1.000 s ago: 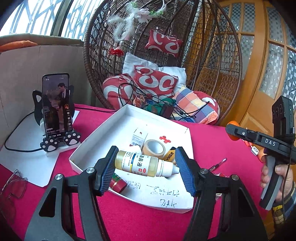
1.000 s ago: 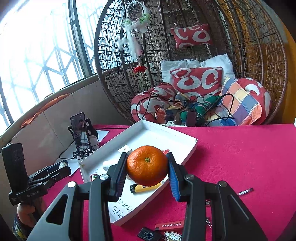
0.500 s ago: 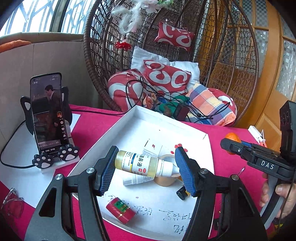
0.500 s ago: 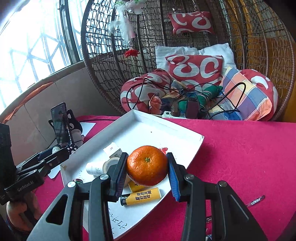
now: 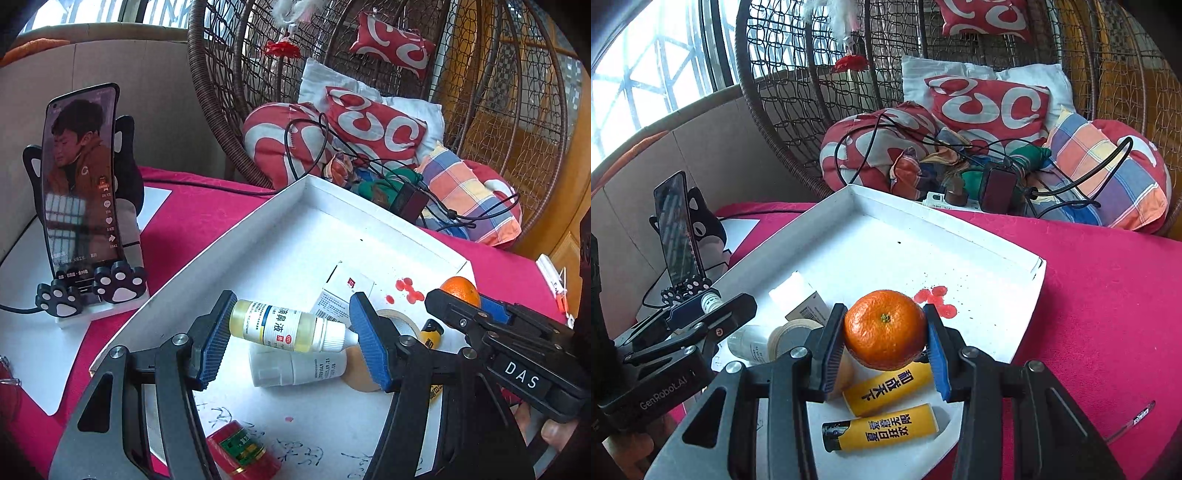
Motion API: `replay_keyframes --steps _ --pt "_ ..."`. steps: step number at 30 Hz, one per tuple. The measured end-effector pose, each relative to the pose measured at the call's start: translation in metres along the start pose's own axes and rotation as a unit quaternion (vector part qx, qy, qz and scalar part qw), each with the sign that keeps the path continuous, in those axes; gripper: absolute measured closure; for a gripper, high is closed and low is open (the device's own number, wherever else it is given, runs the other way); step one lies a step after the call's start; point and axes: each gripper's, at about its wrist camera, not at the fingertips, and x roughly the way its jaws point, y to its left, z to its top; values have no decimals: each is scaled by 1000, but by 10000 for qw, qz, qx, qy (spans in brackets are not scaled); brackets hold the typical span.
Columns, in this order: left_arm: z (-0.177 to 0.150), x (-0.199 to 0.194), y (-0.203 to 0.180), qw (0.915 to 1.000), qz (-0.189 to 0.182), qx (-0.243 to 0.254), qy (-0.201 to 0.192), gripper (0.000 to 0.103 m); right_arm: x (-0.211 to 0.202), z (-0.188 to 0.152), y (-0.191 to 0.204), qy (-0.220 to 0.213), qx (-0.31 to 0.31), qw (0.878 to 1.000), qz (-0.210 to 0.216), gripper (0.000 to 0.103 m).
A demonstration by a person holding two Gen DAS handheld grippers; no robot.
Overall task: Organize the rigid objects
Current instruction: 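Lower the dropper bottle into the tray and open the left tool while the right tool releases the orange, then withdraw both tools from the tray toward the remaining objects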
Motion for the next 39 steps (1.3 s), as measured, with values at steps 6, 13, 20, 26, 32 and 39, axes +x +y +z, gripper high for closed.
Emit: replay_keyframes --steps 6,13,20,26,32,39 --pt "-4 0 -5 9998 184 43 -1 29 -3 -1 -3 -120 282 9993 203 46" --pt "-13 -23 7 9979 525 -236 -294 0 -29 -8 -19 -531 837 9942 418 0" --pt "-23 -65 3 9964 393 -221 -713 0 -74 -19 -22 -1101 839 9896 382 0" --pt "-31 -93 -17 9960 -1 -6 -899 0 -122 -32 -43 -1600 928 9821 363 0" --pt "-52 -110 -47 9912 -567 780 -905 0 -169 -62 -90 -2074 1030 9728 -63 0" --pt "-89 -106 -94 9732 -1554 1681 -213 0 -157 -102 -133 -1218 1234 9848 -143 0"
